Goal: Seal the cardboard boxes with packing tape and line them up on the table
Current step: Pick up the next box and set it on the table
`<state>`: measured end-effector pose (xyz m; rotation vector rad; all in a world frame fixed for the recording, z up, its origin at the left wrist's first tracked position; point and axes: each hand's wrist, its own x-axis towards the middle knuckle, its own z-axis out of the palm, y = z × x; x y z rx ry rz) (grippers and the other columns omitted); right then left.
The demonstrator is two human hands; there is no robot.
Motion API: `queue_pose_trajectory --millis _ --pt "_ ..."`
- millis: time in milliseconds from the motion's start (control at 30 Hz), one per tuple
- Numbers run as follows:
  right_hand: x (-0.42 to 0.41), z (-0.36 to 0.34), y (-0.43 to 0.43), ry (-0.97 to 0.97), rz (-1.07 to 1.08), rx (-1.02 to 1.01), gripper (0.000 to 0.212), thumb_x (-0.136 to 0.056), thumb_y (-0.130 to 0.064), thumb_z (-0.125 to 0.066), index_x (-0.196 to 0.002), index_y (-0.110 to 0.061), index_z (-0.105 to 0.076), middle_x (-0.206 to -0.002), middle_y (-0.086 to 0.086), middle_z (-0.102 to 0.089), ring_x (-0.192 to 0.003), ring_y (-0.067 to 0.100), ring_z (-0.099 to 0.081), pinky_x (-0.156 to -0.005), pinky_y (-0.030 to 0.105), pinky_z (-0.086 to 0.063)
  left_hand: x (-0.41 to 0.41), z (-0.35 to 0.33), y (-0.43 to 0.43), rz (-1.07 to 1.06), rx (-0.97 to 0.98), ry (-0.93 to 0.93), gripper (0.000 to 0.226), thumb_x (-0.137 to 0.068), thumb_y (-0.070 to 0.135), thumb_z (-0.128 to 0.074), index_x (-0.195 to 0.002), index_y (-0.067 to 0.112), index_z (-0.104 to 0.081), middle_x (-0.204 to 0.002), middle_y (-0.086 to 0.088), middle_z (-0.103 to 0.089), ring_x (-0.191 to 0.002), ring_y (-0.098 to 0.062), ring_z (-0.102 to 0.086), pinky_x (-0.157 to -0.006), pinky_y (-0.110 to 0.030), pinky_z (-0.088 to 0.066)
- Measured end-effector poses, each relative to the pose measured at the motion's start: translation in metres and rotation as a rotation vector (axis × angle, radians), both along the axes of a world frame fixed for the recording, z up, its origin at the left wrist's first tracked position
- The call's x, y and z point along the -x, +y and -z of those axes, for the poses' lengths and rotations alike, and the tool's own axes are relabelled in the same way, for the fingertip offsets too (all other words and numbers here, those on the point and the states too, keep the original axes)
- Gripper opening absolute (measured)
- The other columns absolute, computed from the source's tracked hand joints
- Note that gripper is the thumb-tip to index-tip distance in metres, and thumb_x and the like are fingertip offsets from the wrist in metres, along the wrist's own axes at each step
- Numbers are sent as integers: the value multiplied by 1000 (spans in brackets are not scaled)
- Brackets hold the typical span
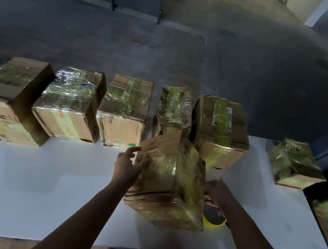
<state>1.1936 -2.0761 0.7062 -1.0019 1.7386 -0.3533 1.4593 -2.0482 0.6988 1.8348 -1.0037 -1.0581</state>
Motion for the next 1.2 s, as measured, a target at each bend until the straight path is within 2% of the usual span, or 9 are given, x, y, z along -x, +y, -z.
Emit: queue_pose_trajectory --millis 67,133,200,333,467,600,767,1100,1200 --pt "-2 -3 -1 23 -26 34 54 -92 -42 -58 -99 11 -63 -92 22 -61 -84 28 -61 -64 28 -50 2 -8 0 17 4 -130 29 -88 34 -66 -111 16 -69 -112 -8 -68 -99 -22 -63 -85 -33 -50" --pt "-7 -7 -3 47 -37 82 51 -93 -40 -59 -94 11 -62 -87 22 -57 -81 28 -60 -68 32 -50 5 -22 -1 104 -94 -211 45 -97 44 -49 -111 7 -68 -115 -13 -68 -101 -24 -62 -86 -31 -46" --pt "-13 -13 -6 98 -58 144 41 -91 -40 -61 -84 0 -58 -79 16 -49 -72 25 -54 -67 34 -47 6 -34 -5 194 -245 -127 68 -97 58 -34 -122 0 -60 -129 -19 -59 -115 -31 -55 -94 -37 -42" --pt "-22 -20 -12 195 -144 174 39 -89 -41 -63 -77 -9 -45 -73 11 -48 -65 21 -49 -62 33 -41 0 -26 -1 281 -389 176 68 -89 64 -49 -116 3 -60 -118 -9 -60 -110 -26 -56 -82 -37 -50" --pt "-30 -24 -7 151 -178 130 34 -90 -39 -63 -88 -11 -45 -80 3 -54 -69 13 -53 -57 26 -48 0 -9 3 176 -349 10 45 -96 41 -51 -89 -2 -65 -87 -13 -66 -73 -19 -61 -61 -27 -49" --pt "-32 -26 -6 142 -165 132 36 -90 -40 -62 -93 -9 -46 -78 3 -53 -67 12 -52 -59 27 -48 6 -7 4 157 -326 -65 42 -99 37 -49 -76 4 -59 -71 -7 -58 -62 -15 -54 -51 -23 -38" --pt "-32 -28 -4 136 -184 124 37 -91 -42 -61 -98 -8 -48 -83 4 -54 -71 14 -53 -57 25 -49 7 -4 3 130 -316 -39 42 -99 35 -48 -85 -2 -62 -75 -10 -60 -65 -17 -55 -53 -25 -39" --pt "-29 -21 1 -113 -42 190 37 -99 -40 -46 -94 -5 -57 -84 10 -59 -73 18 -57 -64 29 -51 -11 4 6 -38 -341 304 39 -94 35 -58 -76 1 -63 -73 -12 -61 -64 -22 -55 -60 -28 -41" --pt "-22 -15 4 -53 -72 257 33 -94 -42 -53 -97 -10 -61 -91 8 -65 -86 22 -61 -76 38 -52 -12 10 11 -69 -360 415 43 -94 40 -58 -83 -1 -66 -77 -15 -65 -70 -27 -60 -66 -31 -46"
